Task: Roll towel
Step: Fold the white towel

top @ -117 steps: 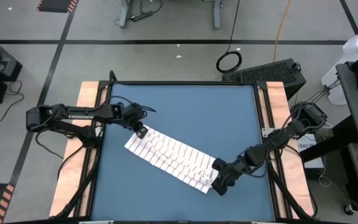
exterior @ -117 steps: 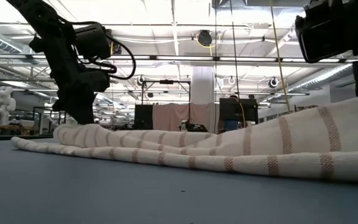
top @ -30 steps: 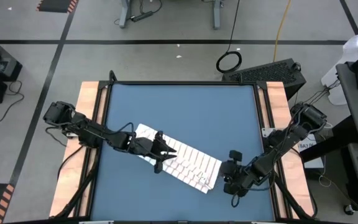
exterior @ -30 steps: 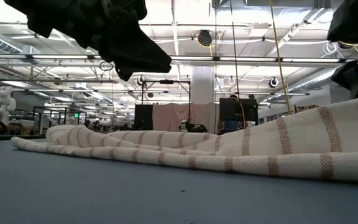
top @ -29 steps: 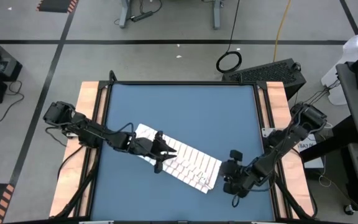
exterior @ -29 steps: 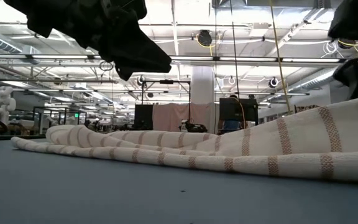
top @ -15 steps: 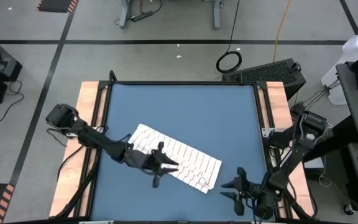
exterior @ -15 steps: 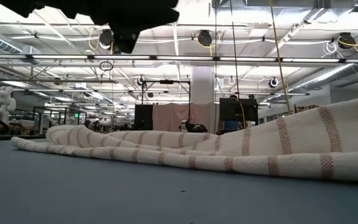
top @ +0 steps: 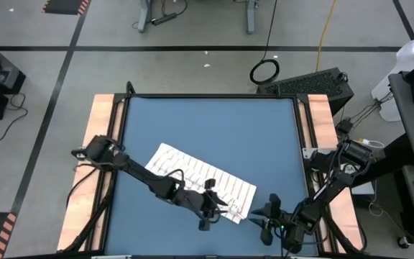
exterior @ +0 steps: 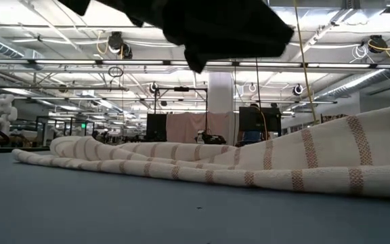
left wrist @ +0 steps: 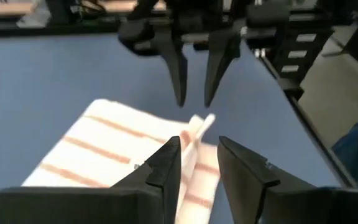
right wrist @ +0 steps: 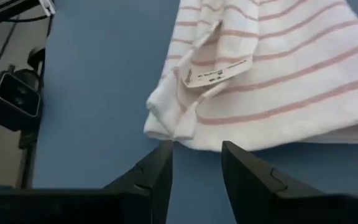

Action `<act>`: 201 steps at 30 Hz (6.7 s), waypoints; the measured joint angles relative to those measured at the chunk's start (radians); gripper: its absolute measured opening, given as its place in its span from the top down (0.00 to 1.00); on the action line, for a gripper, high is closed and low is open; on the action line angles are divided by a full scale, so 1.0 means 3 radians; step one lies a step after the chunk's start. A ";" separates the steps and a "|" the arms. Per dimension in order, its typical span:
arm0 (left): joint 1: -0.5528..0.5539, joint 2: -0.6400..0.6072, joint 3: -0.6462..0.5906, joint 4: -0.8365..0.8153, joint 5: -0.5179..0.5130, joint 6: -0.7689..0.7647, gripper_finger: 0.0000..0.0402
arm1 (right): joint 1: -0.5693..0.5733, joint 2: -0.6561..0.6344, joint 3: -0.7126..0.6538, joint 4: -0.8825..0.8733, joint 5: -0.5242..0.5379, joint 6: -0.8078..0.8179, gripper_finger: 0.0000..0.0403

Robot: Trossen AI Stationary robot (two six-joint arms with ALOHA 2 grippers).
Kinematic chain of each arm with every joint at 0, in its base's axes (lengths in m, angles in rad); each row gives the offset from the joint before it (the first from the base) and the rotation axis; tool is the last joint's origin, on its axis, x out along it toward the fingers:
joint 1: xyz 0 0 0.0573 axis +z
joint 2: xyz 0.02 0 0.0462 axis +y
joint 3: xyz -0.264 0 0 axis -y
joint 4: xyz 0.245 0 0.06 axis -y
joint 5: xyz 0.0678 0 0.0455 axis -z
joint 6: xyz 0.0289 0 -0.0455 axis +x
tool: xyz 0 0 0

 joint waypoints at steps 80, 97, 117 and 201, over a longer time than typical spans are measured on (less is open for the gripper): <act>-0.0102 0.0792 0.0399 0.0565 -0.0259 0.0699 0.39 | -0.0323 0.0074 0.0003 0.0959 -0.0182 -0.0869 1.00; 0.0030 0.0997 0.0399 0.0881 0.0106 0.1158 0.59 | -0.0333 0.0074 0.0003 0.0977 -0.0272 -0.0888 1.00; 0.0103 0.0997 0.0399 0.0778 0.0300 0.1047 0.97 | -0.0329 0.0073 0.0003 0.0978 -0.0266 -0.0906 0.98; 0.0452 -0.1517 0.0389 -0.3507 -0.0728 0.0429 0.47 | -0.0335 0.0374 0.0404 0.0378 -0.0090 -0.1941 0.98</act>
